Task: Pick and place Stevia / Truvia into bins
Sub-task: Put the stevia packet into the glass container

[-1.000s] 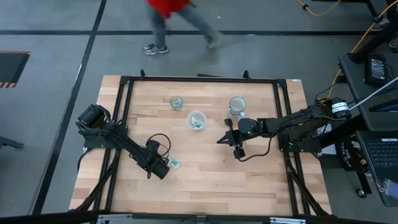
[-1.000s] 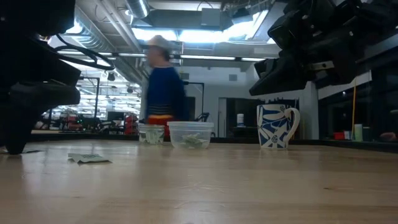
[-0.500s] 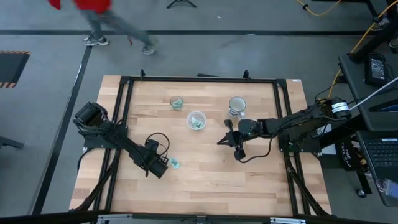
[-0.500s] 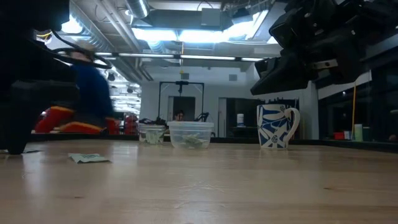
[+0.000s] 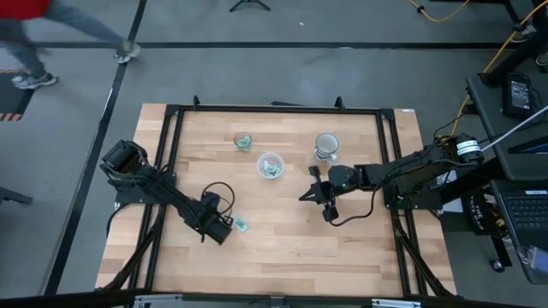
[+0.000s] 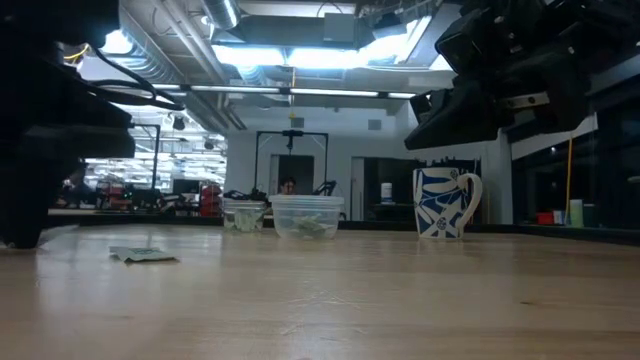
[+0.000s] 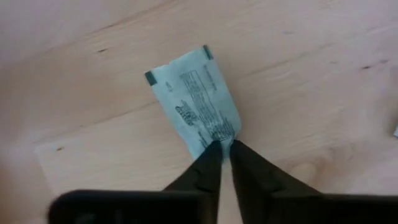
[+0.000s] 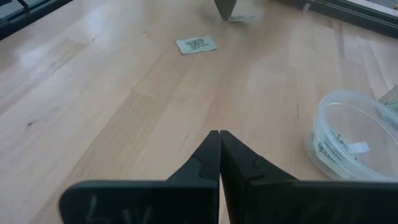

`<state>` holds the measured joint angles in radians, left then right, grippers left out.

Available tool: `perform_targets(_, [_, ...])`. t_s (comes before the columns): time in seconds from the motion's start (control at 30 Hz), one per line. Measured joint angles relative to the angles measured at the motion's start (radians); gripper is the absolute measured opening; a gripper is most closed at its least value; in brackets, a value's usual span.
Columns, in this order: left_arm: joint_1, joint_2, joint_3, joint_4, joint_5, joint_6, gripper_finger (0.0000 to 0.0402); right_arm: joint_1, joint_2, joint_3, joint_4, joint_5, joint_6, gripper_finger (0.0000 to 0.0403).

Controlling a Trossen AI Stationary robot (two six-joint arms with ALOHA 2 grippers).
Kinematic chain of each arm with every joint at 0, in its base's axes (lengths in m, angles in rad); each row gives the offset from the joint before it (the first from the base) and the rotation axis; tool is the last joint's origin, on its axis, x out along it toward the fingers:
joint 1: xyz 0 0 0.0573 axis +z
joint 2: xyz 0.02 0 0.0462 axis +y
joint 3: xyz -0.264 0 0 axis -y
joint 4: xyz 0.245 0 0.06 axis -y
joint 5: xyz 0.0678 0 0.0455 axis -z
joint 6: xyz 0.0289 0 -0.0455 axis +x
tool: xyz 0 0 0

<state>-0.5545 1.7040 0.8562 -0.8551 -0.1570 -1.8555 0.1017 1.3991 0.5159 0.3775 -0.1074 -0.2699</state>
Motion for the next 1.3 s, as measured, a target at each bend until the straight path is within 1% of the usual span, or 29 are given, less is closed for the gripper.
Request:
perform_targets(0.07, [0.0,0.0,0.0,0.008,0.0,0.023,0.001,0.0,0.0,0.0,0.0,0.0,0.0,0.0006])
perform_targets(0.1, [0.0,-0.001,0.0,0.011,0.0,0.035,0.0007,0.0,0.0,0.0,0.0,0.0,0.0,0.0006])
perform_targets(0.2, [-0.002,-0.001,0.0,0.015,-0.005,0.08,0.0003,0.0,0.0,0.0,0.0,0.0,0.0,0.0006])
perform_targets(0.33, [-0.02,-0.012,-0.004,0.018,-0.033,0.102,0.0002,0.0,0.0,0.0,0.0,0.0,0.0,0.0006])
perform_targets(0.47, [-0.049,-0.066,-0.012,0.03,-0.057,0.106,0.0002,0.0,0.0,0.0,0.0,0.0,0.0,0.0006])
perform_targets(0.57, [-0.076,-0.136,-0.008,0.029,-0.08,0.115,0.0002,0.0,0.0,0.0,0.0,0.0,0.0,0.0006])
perform_targets(0.63, [-0.094,-0.17,-0.008,0.023,-0.129,0.124,0.0002,0.0,0.0,0.0,0.0,0.0,0.0,0.0006])
perform_targets(0.83, [-0.152,-0.256,-0.007,0.026,-0.354,0.196,0.0002,0.0,0.0,0.0,-0.001,0.0,0.0,0.0006])
perform_targets(0.93, [-0.164,-0.275,-0.007,0.027,-0.432,0.232,0.0002,0.0,0.0,0.0,-0.001,0.0,0.0,0.0006])
perform_targets(1.2, [-0.169,-0.273,-0.006,0.131,-0.526,0.485,0.0002,0.0,0.0,0.0,-0.002,0.0,0.003,0.0006])
perform_targets(1.3, [-0.153,-0.273,-0.004,0.162,-0.53,0.565,0.0002,0.0,0.0,0.0,-0.003,0.0,0.003,0.0006])
